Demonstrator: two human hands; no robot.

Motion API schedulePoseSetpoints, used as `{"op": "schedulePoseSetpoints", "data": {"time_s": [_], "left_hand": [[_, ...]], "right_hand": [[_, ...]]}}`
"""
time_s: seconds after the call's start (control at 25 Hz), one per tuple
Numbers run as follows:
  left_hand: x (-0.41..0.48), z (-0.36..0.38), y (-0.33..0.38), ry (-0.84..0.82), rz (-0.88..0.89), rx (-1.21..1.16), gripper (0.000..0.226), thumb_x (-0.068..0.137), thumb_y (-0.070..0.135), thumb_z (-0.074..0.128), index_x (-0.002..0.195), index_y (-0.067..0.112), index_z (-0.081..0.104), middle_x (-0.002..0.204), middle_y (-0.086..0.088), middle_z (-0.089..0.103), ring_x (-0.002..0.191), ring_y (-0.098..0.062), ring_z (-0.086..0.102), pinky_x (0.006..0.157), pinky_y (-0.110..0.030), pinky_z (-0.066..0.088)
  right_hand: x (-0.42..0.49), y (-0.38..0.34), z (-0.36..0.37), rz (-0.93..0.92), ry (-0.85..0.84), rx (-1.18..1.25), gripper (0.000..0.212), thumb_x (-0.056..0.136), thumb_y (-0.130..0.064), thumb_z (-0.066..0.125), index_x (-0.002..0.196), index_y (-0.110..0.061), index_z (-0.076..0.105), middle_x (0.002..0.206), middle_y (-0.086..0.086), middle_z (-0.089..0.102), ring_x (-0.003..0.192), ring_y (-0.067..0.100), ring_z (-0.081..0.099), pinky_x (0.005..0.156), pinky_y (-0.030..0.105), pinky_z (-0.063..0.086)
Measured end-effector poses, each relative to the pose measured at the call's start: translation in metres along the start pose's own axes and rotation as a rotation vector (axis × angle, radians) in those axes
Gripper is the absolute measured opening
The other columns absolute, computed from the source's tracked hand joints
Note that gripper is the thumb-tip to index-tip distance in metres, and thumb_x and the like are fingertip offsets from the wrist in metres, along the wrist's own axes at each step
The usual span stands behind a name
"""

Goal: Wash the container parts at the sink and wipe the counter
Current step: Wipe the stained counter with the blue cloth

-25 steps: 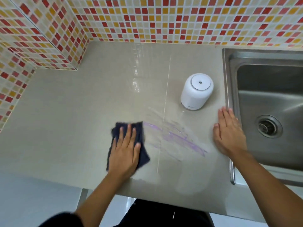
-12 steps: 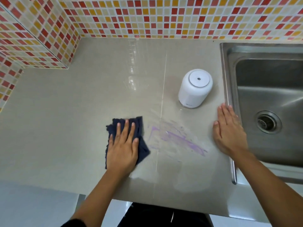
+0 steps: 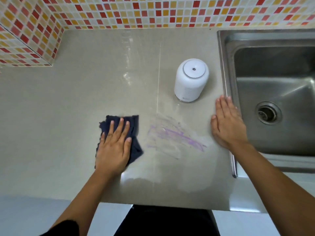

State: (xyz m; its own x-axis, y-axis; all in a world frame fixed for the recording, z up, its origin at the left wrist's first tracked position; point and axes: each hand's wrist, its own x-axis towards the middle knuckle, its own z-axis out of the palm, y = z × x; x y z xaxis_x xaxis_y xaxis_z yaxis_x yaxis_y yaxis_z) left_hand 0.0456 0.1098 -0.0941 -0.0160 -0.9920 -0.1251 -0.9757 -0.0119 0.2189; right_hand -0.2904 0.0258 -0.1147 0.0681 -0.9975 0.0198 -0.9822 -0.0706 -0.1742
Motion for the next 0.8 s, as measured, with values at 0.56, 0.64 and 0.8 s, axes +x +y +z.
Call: {"op": "schedulePoseSetpoints", "data": {"time_s": [0.56,0.64,0.8], "left_hand": [[0.060,-0.003,-0.026,0.095,-0.074,0.059,0.052,0.099,0.031,0.021,0.145,0.010,0.033,0.153,-0.011,0.030,0.143,-0.033,0.019,0.112,-0.051,0.023],[0.129,-0.010,-0.013,0.112,-0.256,0.005,0.050,0.101,0.030,0.022,0.149,0.014,0.023,0.157,-0.005,0.020,0.145,-0.031,0.009,0.115,-0.051,0.015],[0.102,0.006,0.034,0.046,0.074,0.002,0.054,0.099,0.037,0.018,0.148,0.017,0.026,0.156,-0.001,0.021,0.145,-0.027,0.013,0.116,-0.047,0.016]], "right_hand": [[-0.003,0.007,0.000,0.003,0.009,-0.008,0.063,0.088,-0.031,0.018,0.144,-0.002,0.026,0.153,0.013,0.023,0.143,0.025,0.015,0.113,0.041,0.013],[-0.001,0.009,-0.001,0.011,0.015,-0.006,0.064,0.088,-0.032,0.017,0.144,-0.002,0.025,0.153,0.013,0.022,0.143,0.024,0.014,0.113,0.040,0.012],[-0.001,0.015,-0.002,0.024,-0.001,-0.004,0.065,0.088,-0.034,0.015,0.145,-0.003,0.022,0.154,0.012,0.019,0.143,0.023,0.010,0.115,0.039,0.010]]}}
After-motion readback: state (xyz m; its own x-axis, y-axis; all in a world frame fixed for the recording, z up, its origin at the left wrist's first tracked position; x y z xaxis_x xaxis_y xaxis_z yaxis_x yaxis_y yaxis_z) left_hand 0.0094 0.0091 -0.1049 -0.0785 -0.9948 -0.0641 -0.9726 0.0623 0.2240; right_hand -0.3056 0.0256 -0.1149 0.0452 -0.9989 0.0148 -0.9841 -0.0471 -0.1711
